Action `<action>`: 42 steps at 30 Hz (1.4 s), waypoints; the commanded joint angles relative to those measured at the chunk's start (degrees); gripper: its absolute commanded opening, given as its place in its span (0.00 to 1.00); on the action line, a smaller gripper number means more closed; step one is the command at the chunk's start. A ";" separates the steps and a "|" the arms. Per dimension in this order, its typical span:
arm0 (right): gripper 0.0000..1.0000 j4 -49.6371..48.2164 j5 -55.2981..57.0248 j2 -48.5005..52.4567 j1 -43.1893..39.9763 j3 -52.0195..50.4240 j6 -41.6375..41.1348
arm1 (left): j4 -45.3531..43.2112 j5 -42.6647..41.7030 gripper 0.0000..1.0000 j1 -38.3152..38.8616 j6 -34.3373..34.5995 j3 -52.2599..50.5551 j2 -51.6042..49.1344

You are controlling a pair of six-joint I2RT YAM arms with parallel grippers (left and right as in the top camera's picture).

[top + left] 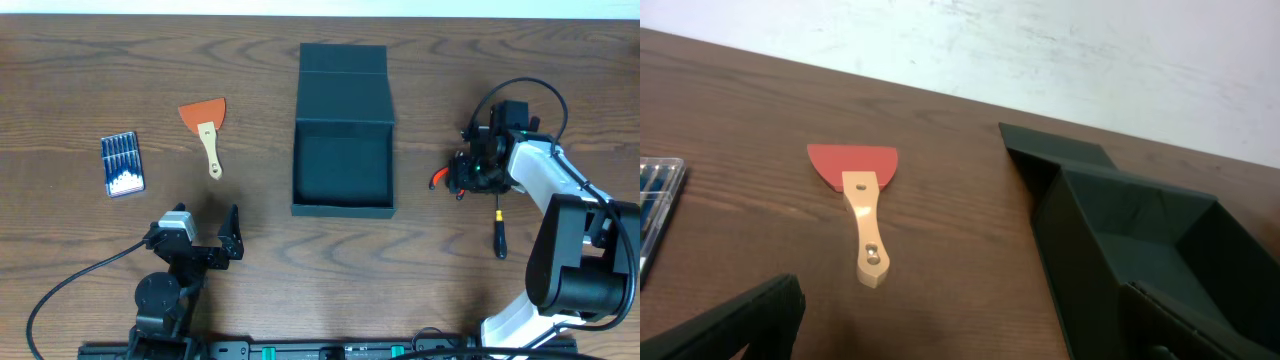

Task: Pack container
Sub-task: 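Lower the right gripper and close it on the pliers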

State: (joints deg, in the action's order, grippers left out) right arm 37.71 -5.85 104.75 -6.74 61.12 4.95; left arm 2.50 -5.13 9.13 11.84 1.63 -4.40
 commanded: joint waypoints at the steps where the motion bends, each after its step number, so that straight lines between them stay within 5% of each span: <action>1: 0.65 -0.74 -0.57 0.39 0.50 -1.84 -0.24 | 1.53 -0.17 0.99 0.17 0.09 -0.55 -0.07; 6: 0.63 -2.01 -0.44 0.39 0.50 -3.82 -0.68 | 1.53 -0.17 0.98 0.17 0.09 -0.55 -0.07; 25: 0.25 -2.34 -0.44 0.39 0.50 -3.93 -2.14 | 1.51 -0.17 0.98 0.17 0.09 -0.55 -0.07; 31: 0.02 -2.34 -0.44 0.39 0.50 -3.93 -2.14 | 1.53 -0.17 0.99 0.17 0.09 -0.55 -0.07; 42: 0.01 -2.14 -0.44 0.39 0.50 -3.93 -2.10 | 1.53 -0.20 0.99 0.17 0.09 -0.55 -0.07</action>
State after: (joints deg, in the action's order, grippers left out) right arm 34.98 -5.19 103.88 -6.66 58.85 3.16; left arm 2.48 -5.13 9.13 11.84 1.63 -4.40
